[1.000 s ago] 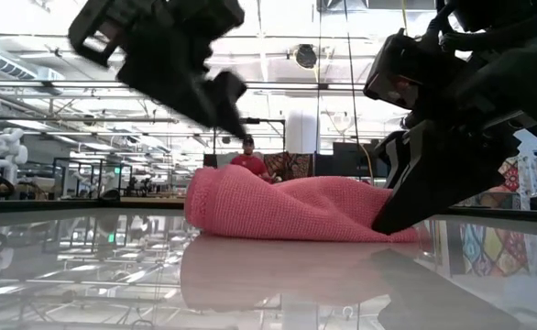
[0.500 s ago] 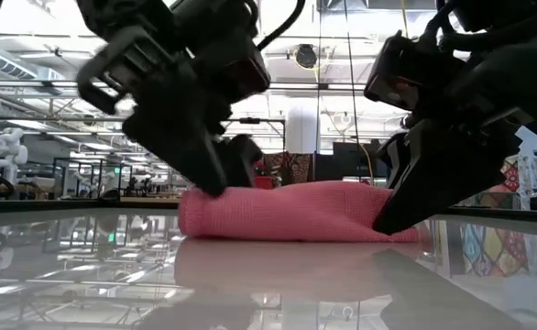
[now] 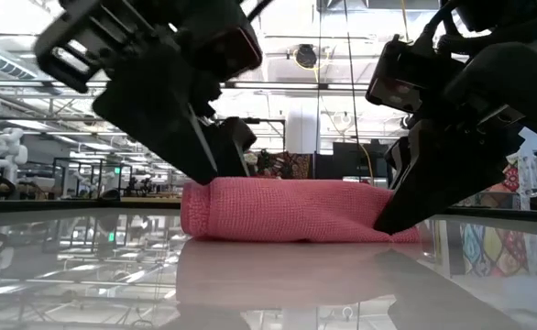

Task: Roll towel
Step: Roll the pink microfiber cloth

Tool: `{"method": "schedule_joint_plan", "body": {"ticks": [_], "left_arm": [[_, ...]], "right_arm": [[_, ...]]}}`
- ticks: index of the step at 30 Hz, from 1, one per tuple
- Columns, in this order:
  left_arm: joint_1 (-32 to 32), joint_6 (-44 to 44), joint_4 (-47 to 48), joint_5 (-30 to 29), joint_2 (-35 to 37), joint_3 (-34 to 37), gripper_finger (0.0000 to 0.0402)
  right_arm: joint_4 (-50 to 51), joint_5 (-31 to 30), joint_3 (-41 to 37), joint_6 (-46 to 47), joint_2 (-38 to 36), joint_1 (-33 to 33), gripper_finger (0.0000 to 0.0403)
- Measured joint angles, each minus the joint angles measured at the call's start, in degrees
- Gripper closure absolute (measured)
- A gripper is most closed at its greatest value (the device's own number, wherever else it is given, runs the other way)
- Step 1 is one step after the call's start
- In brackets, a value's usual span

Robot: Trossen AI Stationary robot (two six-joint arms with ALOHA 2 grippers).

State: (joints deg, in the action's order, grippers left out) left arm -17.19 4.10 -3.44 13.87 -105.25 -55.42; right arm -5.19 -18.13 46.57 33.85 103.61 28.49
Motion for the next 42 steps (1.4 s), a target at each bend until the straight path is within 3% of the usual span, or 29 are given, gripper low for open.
{"method": "schedule_joint_plan", "body": {"ticks": [8, 11, 15, 21, 33, 42], "left_arm": [[-1.75, 6.85, 2.12, -8.42, -0.55, 0.13, 0.0160], [-1.75, 8.81, 2.76, -11.81, -0.55, 0.26, 0.0191], [-1.35, 8.90, 2.75, -12.02, -0.55, 0.35, 0.0257], [0.57, 7.30, 2.41, -5.94, -0.55, 0.35, 0.0385], [7.40, 14.07, 2.80, 9.75, -0.55, 0.35, 0.0397], [11.48, 20.96, 2.59, 18.04, -1.42, 0.35, 0.0399]], "right_arm": [[0.14, 0.00, 0.00, 1.21, 0.00, -0.04, 0.0344], [0.20, 0.00, 0.00, 1.53, 0.00, -0.02, 0.0344], [0.18, 0.00, 0.00, 1.55, 0.00, -0.02, 0.0344], [-0.08, 0.50, -0.02, 2.72, 0.00, 0.02, 0.0344], [-4.75, 17.24, -0.07, 11.44, 0.00, -1.35, 0.0344], [-4.04, 20.65, -0.07, 16.38, 0.00, -4.44, 0.0344]]}}
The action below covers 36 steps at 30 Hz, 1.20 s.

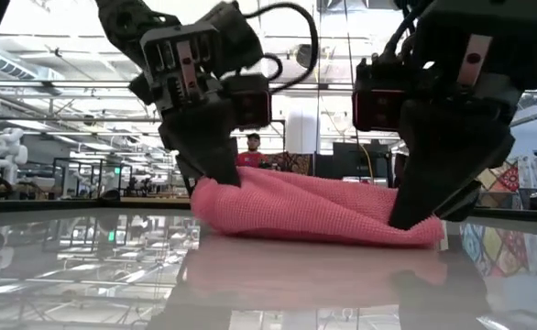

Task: Roll towel
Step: Roll the pink microfiber cloth

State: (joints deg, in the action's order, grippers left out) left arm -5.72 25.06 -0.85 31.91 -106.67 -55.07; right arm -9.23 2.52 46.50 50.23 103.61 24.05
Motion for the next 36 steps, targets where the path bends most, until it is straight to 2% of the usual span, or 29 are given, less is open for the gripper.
{"method": "schedule_joint_plan", "body": {"ticks": [4, 10, 14, 17, 24, 36], "left_arm": [[-0.06, 1.63, -0.41, 4.65, -3.45, -0.03, 0.0399], [-0.43, 3.06, -1.11, 6.01, -5.26, -0.31, 0.0396], [0.33, 4.09, -1.80, 7.69, -5.07, -0.55, 0.0395], [1.21, 4.86, -2.35, 8.95, -5.14, -0.55, 0.0394], [2.81, 6.16, -2.29, 11.42, -5.23, -0.48, 0.0392], [5.04, 7.72, -1.87, 11.68, -5.31, -0.44, 0.0391]], "right_arm": [[-0.04, -0.86, -0.09, -2.57, -1.24, -0.35, 0.0326], [0.46, -1.64, -0.17, -9.65, -5.80, 0.34, 0.0233], [1.78, -7.64, -0.13, -15.76, -8.65, 3.67, 0.0173], [3.24, -13.20, -0.07, -21.93, -9.27, 6.74, 0.0146], [6.81, -25.17, -0.07, -28.28, -8.85, 11.61, 0.0138], [3.00, -26.84, 0.02, -35.29, -4.87, 10.32, 0.0160]]}}
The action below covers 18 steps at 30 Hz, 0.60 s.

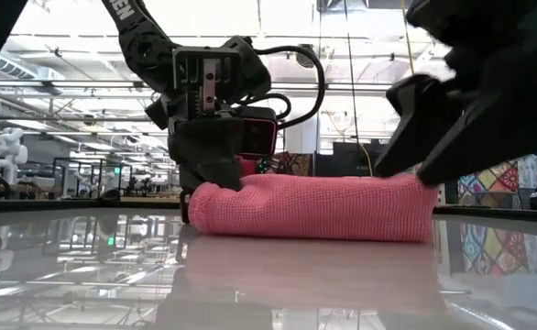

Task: Roll towel
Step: Roll the pink microfiber cloth

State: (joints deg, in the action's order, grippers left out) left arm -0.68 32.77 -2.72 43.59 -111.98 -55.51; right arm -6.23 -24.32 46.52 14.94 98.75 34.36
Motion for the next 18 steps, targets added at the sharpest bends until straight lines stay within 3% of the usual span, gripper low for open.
{"method": "schedule_joint_plan", "body": {"ticks": [4, 12, 15, 18], "left_arm": [[0.28, -0.01, 1.16, -1.02, -0.02, 0.00, 0.0391], [0.29, -3.14, 0.98, -2.77, -0.02, 0.04, 0.0384], [0.29, -6.28, 0.27, -3.70, 0.64, 0.07, 0.0349], [0.63, -9.04, -0.09, -4.66, 1.63, 0.33, 0.0289]], "right_arm": [[-0.63, 0.44, 0.00, 0.21, 2.11, -0.60, 0.0173], [-0.04, 0.18, 0.04, 9.16, 5.87, -1.35, 0.0216], [-0.03, 0.15, 0.07, 11.93, 6.05, -1.35, 0.0249], [0.24, -0.26, 0.07, 13.71, 6.04, -1.41, 0.0297]]}}
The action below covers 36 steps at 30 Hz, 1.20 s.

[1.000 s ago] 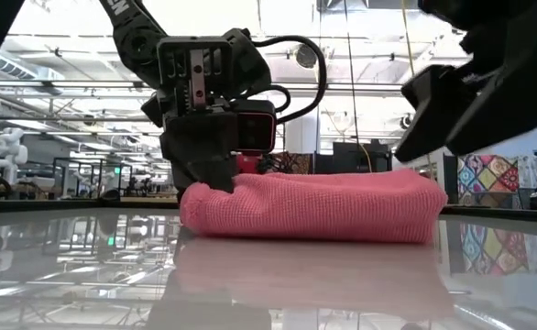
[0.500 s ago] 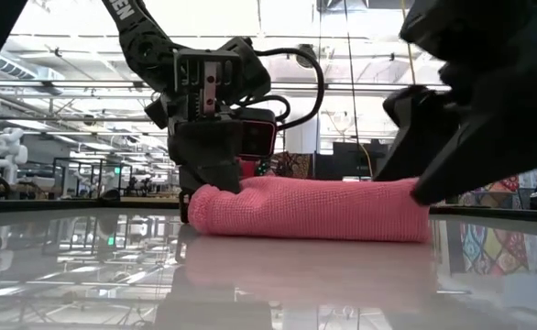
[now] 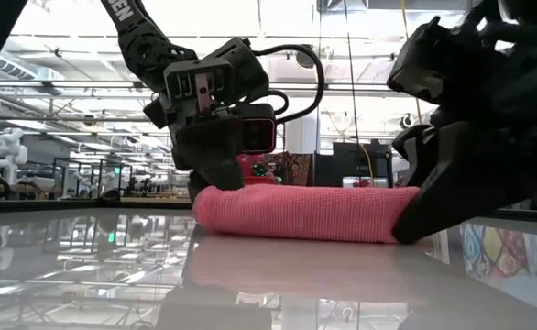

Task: Roll towel
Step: Roll the pink microfiber cloth

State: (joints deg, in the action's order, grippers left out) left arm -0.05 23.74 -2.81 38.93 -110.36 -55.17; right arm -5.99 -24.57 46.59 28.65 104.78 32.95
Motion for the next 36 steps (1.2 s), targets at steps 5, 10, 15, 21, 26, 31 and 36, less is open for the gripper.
{"method": "schedule_joint_plan", "body": {"ticks": [5, 10, 15, 21, 26, 31, 36], "left_arm": [[0.92, -6.60, -1.67, -1.32, 4.10, -0.10, 0.0198], [-1.26, -19.38, 0.82, -10.75, 9.66, -0.09, 0.0183], [-6.56, -32.56, 1.05, -13.59, 11.50, 0.02, 0.0185], [-13.05, -42.27, 1.75, -24.39, 9.96, 0.37, 0.0183], [-14.68, -46.86, -0.21, -30.64, 7.88, 0.41, 0.0156], [-13.93, -47.19, -1.14, -32.64, 5.57, 0.38, 0.0114], [-13.26, -47.02, 0.27, -30.96, 3.27, 0.32, 0.0110]], "right_arm": [[0.10, -0.02, 0.00, 2.61, -0.10, 0.15, 0.0383], [0.19, -0.03, 0.00, 4.97, -0.10, 1.28, 0.0384], [0.67, -2.27, -0.04, 7.55, -0.10, 2.64, 0.0387], [0.73, -2.50, -0.04, 10.10, -0.10, 3.21, 0.0399], [0.47, -2.37, -0.07, 11.22, -0.10, 3.21, 0.0399], [-0.27, -0.82, -0.09, 11.35, -0.10, 3.21, 0.0399], [-0.30, -0.62, -0.09, 12.74, -0.10, 3.21, 0.0399]]}}
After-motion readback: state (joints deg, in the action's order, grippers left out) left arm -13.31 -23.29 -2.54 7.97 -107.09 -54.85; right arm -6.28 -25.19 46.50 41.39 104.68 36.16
